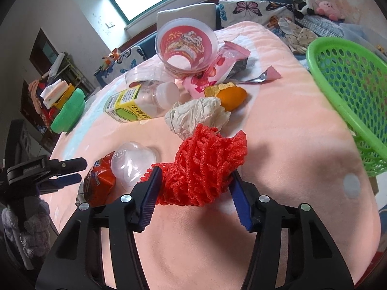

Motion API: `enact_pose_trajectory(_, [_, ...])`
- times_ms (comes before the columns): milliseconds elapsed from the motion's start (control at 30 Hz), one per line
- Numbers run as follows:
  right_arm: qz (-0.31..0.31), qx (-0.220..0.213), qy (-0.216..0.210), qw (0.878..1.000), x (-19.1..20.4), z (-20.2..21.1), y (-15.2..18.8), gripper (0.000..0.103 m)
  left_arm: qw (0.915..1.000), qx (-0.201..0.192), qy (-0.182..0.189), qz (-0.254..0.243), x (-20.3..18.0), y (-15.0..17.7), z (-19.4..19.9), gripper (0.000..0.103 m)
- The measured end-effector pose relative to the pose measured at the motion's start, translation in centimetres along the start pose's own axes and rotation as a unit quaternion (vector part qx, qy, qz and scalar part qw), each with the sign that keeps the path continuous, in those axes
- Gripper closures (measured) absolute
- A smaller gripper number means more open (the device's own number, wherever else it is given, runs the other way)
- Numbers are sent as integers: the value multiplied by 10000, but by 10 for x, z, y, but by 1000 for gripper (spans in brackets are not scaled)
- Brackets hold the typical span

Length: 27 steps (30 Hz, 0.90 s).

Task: Collect trash
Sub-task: 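Grasp the red mesh net with the right gripper while the left gripper grasps the red snack wrapper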

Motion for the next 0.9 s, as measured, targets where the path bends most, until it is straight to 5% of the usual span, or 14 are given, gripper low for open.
enact_pose_trajectory(333, [236,-238,28,9994,4,20,-6,48,9986,301,-252,359,-10,1,-17,21])
enact_pose_trajectory(900, [142,-313,80,9994,-8,33,-6,48,9962,294,-813,129,-13,5,-26,19])
Point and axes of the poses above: each gripper's, at about its wrist camera, not at the fingertips, and z roughly against the way its jaws point, x to its left, y to its underside, the point moved 10 cm from there along -z, roughly the way its jaws point, and after that the axes turned 11 degrees about -y, right-handed, at the moved point
